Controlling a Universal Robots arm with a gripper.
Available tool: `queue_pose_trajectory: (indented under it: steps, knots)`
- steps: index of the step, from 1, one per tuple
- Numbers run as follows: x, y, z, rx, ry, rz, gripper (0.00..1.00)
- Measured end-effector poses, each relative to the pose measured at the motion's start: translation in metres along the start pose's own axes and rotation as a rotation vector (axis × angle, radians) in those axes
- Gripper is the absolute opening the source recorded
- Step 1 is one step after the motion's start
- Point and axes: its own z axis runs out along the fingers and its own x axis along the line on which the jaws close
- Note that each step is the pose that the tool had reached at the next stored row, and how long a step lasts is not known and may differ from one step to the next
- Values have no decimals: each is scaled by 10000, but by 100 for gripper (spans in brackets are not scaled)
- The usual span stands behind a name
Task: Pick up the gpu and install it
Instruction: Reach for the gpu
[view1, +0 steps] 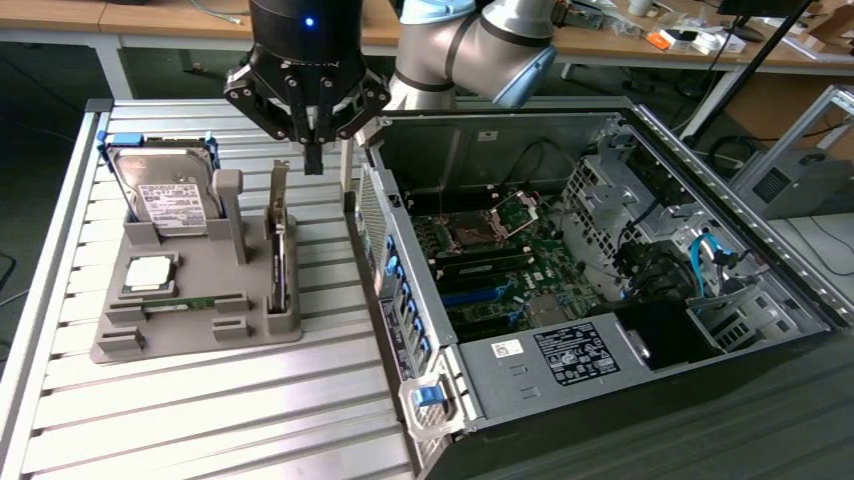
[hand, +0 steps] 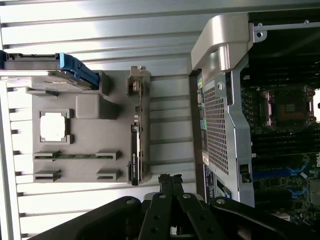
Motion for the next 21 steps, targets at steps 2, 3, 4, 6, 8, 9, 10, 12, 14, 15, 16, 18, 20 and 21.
queue_pose_trajectory:
  steps: [2, 3, 4, 6, 8, 9, 10, 12, 14, 15, 16, 18, 20, 21]
  knots:
    - [5, 0, 0, 0, 0, 0, 11]
    - [8, -1, 0, -1, -1, 0, 11]
    - [10, -1, 0, -1, -1, 1, 11]
    - [14, -1, 0, 0, -1, 0, 11]
    - [19, -1, 0, 0, 0, 0, 11]
    - [22, -2, 0, 0, 0, 0, 11]
    - [24, -2, 0, 0, -1, 1, 11]
    - [29, -2, -1, 0, 0, 0, 11]
    - [33, -2, -1, 0, 0, 0, 11]
    - [35, -3, -1, 0, 0, 0, 11]
    - [37, -3, -1, 0, 0, 0, 11]
    - [42, -3, -1, -1, 0, 0, 11]
    - [45, -3, -1, 0, -1, 0, 11]
    - [48, -4, -1, 0, 0, 0, 11]
